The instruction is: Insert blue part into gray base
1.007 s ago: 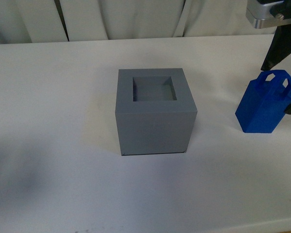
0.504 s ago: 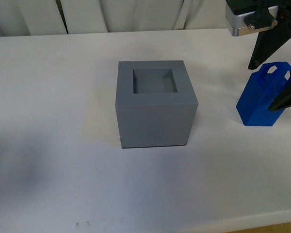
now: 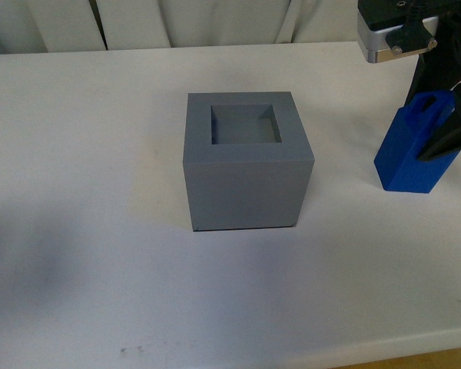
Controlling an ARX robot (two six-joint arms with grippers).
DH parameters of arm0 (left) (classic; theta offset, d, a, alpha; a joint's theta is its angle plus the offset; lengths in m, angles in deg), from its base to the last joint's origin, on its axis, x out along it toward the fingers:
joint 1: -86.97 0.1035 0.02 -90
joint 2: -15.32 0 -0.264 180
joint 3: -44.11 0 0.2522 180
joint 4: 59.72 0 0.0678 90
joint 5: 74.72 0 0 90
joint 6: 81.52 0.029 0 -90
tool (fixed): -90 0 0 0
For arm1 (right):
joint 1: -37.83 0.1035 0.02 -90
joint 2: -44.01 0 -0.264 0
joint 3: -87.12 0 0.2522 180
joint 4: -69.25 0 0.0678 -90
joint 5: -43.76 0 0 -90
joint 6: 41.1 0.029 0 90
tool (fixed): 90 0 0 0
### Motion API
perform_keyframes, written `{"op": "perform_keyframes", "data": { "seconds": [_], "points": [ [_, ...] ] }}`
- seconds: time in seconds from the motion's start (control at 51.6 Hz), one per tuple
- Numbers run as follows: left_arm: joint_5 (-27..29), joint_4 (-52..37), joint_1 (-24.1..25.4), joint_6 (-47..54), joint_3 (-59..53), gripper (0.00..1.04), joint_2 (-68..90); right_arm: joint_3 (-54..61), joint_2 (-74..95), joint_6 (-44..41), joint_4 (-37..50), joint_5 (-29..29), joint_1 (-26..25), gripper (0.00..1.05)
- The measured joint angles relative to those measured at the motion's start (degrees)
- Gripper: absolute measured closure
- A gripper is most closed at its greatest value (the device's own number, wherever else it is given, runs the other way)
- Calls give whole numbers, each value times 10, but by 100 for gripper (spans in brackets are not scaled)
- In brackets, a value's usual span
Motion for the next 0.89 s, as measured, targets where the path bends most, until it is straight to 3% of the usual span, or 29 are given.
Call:
{"op": "perform_keyframes", "data": {
  "seconds": [0.077, 0.562, 0.891],
  "points": [
    [0, 0, 0, 0, 0, 6, 0, 0, 0, -2, 0, 0, -1, 57],
    [0, 0, 0, 0, 0, 6, 0, -52, -2, -3, -57, 46, 6, 57],
    [0, 0, 0, 0, 0, 6, 0, -147, -22, 23, -115, 98, 46, 57]
  ]
}}
